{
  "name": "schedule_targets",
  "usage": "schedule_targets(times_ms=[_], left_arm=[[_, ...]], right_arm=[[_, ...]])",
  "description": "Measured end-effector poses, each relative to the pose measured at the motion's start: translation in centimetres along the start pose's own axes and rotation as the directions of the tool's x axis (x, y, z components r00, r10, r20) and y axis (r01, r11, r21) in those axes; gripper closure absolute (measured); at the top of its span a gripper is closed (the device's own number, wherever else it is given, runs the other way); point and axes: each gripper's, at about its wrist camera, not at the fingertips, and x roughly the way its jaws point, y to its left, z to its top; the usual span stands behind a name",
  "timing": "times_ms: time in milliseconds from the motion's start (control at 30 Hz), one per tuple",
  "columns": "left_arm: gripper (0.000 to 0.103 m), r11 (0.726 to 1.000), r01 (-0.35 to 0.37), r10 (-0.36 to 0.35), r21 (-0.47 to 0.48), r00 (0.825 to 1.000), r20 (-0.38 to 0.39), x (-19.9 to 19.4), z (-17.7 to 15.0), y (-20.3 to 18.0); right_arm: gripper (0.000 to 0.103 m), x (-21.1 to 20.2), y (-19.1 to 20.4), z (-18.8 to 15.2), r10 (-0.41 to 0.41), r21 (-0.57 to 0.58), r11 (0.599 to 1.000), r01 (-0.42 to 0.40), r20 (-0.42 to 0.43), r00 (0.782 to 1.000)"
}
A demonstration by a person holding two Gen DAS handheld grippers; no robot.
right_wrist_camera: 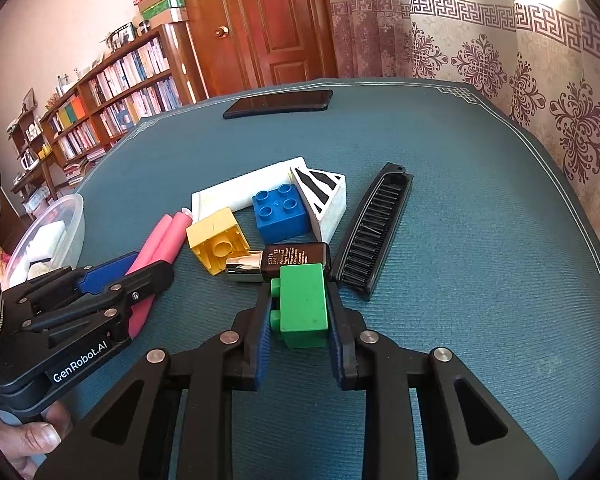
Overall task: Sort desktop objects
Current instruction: 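Lift the pink foam tube with the left tool while the right tool grasps the green brick, then drop the pink tube and green brick into the clear bowl with both tools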
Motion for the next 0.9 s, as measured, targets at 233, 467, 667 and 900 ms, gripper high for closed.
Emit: schedule_targets(times_ms=[233,467,667,900], left_arm=[[0.068,0.999,0.012,-0.009,-0.038,0.998,0.067,-1.6,0.1,0.7],[0.068,0.998,0.002,0.008,-0.062,0.988,0.155,-4.4,0.9,1.3],[0.068,0.996,-0.03,0.049,-0.089,0.975,0.215,-7.0,1.2,3.1],[0.068,0.985,-0.089,0.125,-0.149,0.959,0.254,-9.6,0.9,6.4]], right_arm=[[0.077,-0.9,0.3,0.1,0.009,-0.007,1.0,-0.008,0.05,0.999],[0.077,-1.5,0.8,0.3,0.009,-0.023,1.0,-0.007,0.094,0.996],[0.077,-1.7,1.5,0.5,0.0,-0.034,0.999,0.003,0.104,0.995],[0.077,-2.1,3.4,1.0,0.024,-0.054,0.998,-0.017,0.119,0.993]])
